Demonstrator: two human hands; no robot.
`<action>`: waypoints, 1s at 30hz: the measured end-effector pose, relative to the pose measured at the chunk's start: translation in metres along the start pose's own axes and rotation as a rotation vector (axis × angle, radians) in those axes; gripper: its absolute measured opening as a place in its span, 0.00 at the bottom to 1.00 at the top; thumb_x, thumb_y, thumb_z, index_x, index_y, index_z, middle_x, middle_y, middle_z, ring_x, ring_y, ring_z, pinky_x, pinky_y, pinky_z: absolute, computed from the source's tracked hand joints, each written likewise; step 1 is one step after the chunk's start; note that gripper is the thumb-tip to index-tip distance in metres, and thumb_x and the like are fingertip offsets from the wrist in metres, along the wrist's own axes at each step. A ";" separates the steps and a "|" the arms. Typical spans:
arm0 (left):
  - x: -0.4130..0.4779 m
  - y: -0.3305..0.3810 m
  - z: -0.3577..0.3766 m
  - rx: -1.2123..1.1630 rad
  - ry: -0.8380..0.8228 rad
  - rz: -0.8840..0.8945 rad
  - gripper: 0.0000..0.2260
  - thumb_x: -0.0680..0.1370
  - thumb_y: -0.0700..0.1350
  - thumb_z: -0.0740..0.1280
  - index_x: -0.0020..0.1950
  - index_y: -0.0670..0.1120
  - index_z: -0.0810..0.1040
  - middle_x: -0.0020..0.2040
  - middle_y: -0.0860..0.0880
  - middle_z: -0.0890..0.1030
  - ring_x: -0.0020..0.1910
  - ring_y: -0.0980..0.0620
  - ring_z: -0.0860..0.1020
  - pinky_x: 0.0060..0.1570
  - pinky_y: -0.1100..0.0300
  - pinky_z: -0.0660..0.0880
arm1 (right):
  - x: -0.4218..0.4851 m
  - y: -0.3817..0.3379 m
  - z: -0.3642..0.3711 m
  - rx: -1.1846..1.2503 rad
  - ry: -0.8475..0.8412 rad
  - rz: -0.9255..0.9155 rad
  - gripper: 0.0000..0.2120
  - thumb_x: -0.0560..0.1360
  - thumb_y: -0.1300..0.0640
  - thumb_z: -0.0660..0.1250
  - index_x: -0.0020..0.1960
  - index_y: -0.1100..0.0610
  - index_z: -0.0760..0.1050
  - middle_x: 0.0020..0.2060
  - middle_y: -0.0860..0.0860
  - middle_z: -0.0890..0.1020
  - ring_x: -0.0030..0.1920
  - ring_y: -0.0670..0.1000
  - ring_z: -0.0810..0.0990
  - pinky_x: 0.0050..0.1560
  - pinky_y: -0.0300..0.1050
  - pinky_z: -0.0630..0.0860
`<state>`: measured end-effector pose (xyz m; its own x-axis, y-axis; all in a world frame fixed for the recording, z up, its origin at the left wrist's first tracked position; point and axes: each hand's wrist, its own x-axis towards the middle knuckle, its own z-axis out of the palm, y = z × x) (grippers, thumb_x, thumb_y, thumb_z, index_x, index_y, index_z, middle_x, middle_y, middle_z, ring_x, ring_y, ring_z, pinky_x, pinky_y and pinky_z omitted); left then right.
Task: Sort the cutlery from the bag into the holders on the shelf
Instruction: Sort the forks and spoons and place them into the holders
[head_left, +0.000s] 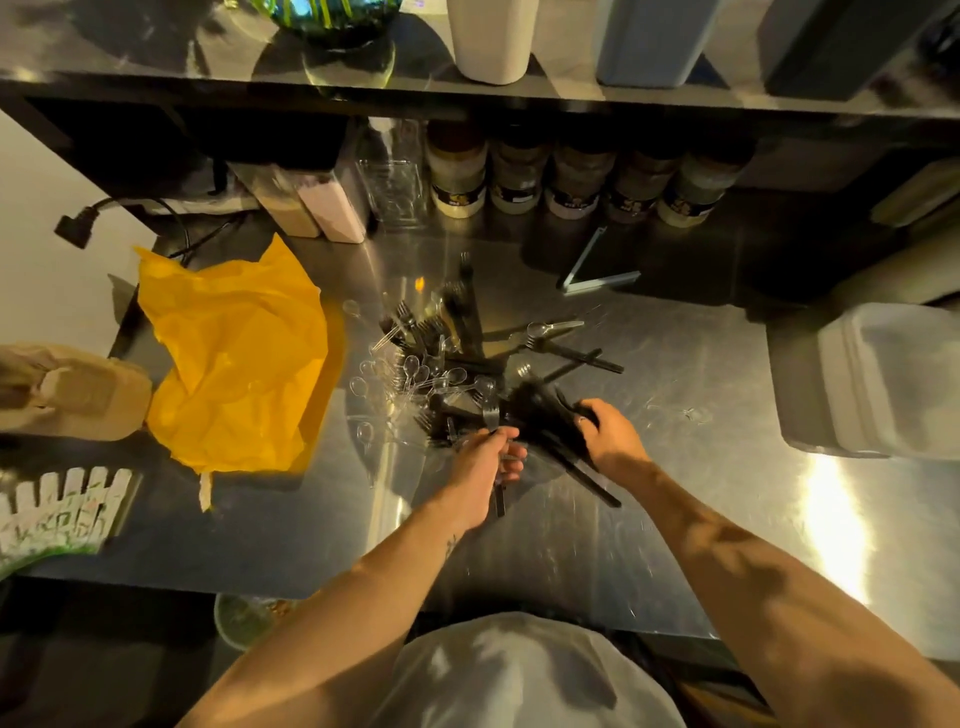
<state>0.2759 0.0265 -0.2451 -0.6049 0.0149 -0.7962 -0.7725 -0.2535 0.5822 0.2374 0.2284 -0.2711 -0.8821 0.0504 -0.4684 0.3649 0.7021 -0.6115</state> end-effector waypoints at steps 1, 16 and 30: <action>-0.001 -0.001 0.002 -0.001 0.005 0.000 0.10 0.85 0.42 0.60 0.57 0.43 0.80 0.40 0.46 0.83 0.37 0.52 0.79 0.40 0.57 0.76 | 0.000 0.002 0.000 0.037 0.007 0.021 0.12 0.83 0.60 0.62 0.63 0.60 0.78 0.55 0.54 0.81 0.56 0.53 0.78 0.60 0.45 0.72; -0.004 -0.013 0.054 -0.009 -0.048 -0.003 0.11 0.84 0.47 0.62 0.61 0.50 0.82 0.55 0.47 0.86 0.54 0.47 0.83 0.53 0.53 0.80 | -0.021 0.017 -0.035 0.393 0.087 -0.110 0.12 0.84 0.52 0.61 0.61 0.50 0.81 0.53 0.52 0.84 0.56 0.50 0.83 0.60 0.50 0.80; -0.007 -0.033 0.066 0.084 -0.087 0.001 0.10 0.86 0.42 0.59 0.60 0.44 0.80 0.39 0.48 0.76 0.33 0.55 0.71 0.37 0.62 0.70 | -0.014 0.023 -0.027 0.463 0.082 0.015 0.17 0.84 0.45 0.59 0.56 0.54 0.82 0.46 0.49 0.84 0.45 0.46 0.81 0.49 0.42 0.78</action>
<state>0.2928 0.0985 -0.2472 -0.6173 0.0995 -0.7804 -0.7832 -0.1715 0.5977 0.2502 0.2629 -0.2615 -0.8896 0.1267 -0.4387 0.4556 0.3109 -0.8341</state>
